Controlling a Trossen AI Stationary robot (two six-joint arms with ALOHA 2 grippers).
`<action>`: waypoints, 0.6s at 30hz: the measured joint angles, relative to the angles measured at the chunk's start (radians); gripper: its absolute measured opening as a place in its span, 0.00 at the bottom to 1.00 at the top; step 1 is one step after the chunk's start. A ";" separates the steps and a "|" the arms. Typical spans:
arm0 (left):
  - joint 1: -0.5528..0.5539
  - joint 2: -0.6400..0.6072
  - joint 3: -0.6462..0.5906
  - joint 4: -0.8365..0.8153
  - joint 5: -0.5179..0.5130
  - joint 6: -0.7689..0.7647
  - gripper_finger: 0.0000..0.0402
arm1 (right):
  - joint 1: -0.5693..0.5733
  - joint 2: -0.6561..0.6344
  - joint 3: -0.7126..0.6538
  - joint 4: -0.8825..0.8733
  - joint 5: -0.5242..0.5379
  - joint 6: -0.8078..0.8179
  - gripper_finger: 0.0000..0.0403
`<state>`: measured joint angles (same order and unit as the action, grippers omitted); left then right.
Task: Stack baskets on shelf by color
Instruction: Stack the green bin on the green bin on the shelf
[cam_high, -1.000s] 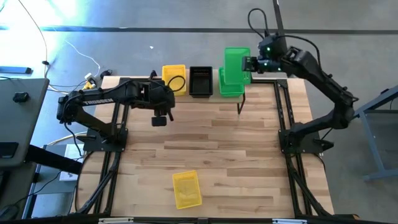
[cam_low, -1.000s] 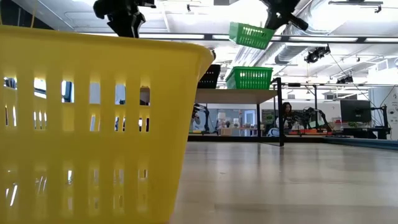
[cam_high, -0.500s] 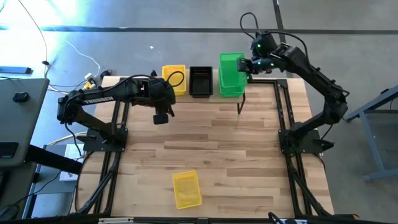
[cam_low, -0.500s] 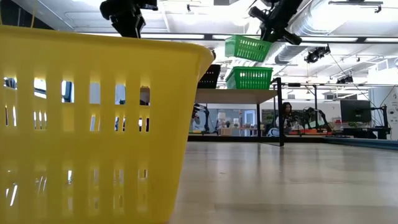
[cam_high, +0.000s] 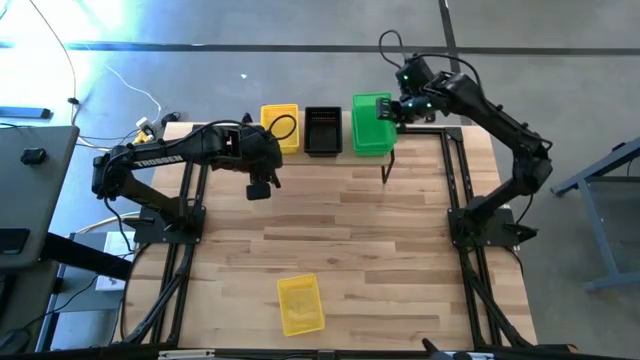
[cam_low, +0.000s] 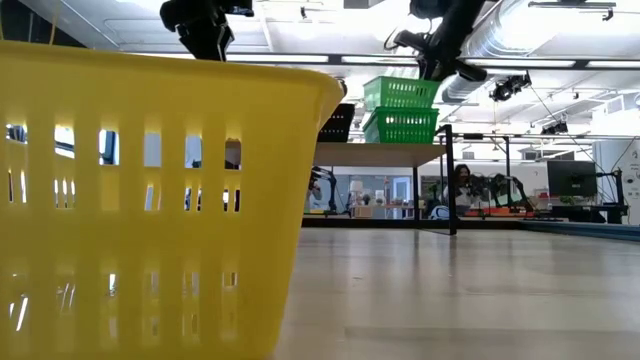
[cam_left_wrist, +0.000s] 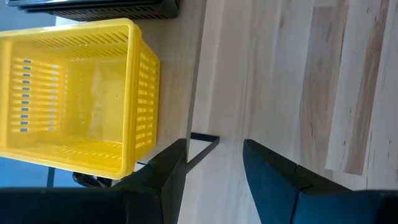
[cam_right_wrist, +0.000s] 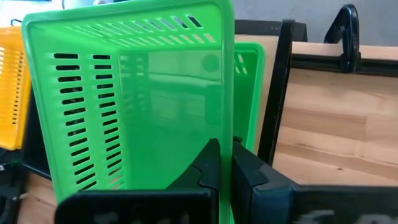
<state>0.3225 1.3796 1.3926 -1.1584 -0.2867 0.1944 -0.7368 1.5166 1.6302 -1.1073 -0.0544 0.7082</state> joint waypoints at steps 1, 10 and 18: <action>0.000 0.000 0.000 0.000 0.000 0.000 0.37 | 0.001 0.003 0.000 -0.005 0.000 0.002 0.00; 0.000 0.000 0.000 0.000 0.000 0.000 0.37 | 0.013 0.011 0.000 -0.019 0.006 0.025 0.00; 0.000 0.000 0.000 0.000 0.000 0.000 0.37 | 0.012 0.011 0.000 -0.019 0.003 0.017 0.04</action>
<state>0.3225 1.3796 1.3926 -1.1584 -0.2871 0.1944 -0.7246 1.5272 1.6299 -1.1259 -0.0513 0.7249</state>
